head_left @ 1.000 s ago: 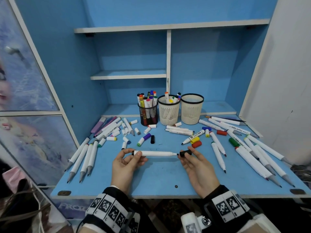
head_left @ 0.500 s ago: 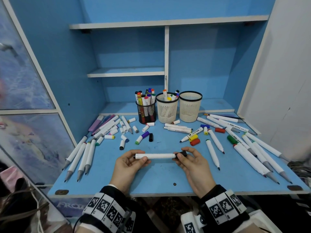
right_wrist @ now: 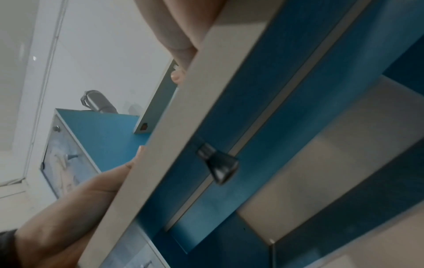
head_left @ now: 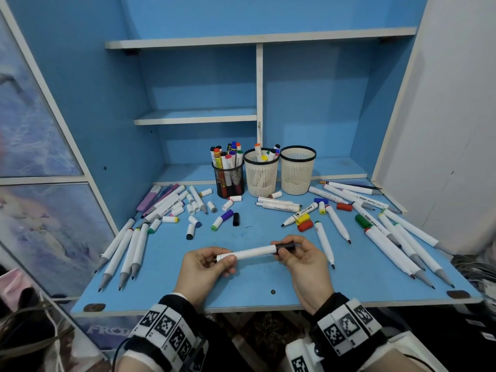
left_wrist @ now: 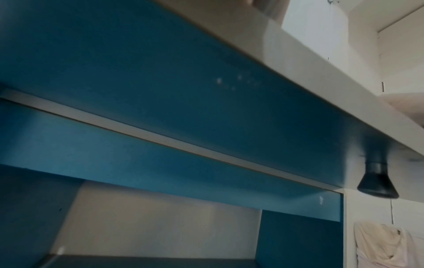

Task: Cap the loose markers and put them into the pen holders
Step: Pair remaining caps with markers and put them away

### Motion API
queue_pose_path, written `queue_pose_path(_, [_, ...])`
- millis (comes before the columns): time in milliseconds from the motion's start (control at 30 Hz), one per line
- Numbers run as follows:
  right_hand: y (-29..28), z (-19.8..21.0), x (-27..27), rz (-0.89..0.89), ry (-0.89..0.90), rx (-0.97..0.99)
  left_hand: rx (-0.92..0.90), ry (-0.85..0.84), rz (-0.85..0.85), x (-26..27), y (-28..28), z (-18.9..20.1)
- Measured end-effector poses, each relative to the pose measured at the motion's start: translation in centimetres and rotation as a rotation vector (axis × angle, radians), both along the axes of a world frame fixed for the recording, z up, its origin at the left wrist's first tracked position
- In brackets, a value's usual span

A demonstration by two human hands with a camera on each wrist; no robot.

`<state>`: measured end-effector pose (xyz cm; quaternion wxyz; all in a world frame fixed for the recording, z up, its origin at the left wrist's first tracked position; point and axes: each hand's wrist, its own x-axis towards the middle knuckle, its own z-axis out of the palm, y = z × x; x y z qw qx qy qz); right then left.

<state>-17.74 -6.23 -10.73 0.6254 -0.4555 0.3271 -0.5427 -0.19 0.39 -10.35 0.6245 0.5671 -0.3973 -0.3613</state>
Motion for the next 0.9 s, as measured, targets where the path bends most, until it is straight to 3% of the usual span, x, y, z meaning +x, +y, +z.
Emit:
queue_pose_path(433, [1.1,1.0,-0.5,0.044,0.046,-0.045,0.023,0.021,0.020,-0.1,0.5,1.2])
queue_pose_path(633, [0.5,3.7,-2.0,0.057,0.111,-0.043,-0.097,0.082,0.104,-0.7,0.1,4.7])
queue_pose_path(767, [-0.8,7.0,-3.7,0.124,0.273,-0.072,-0.169,-0.112,0.072,-0.8,-1.2,8.9])
queue_pose_path(900, [-3.4,8.8,-5.5,0.149,0.669,-0.101,-0.235,-0.274,0.106,0.3,-3.7,12.9])
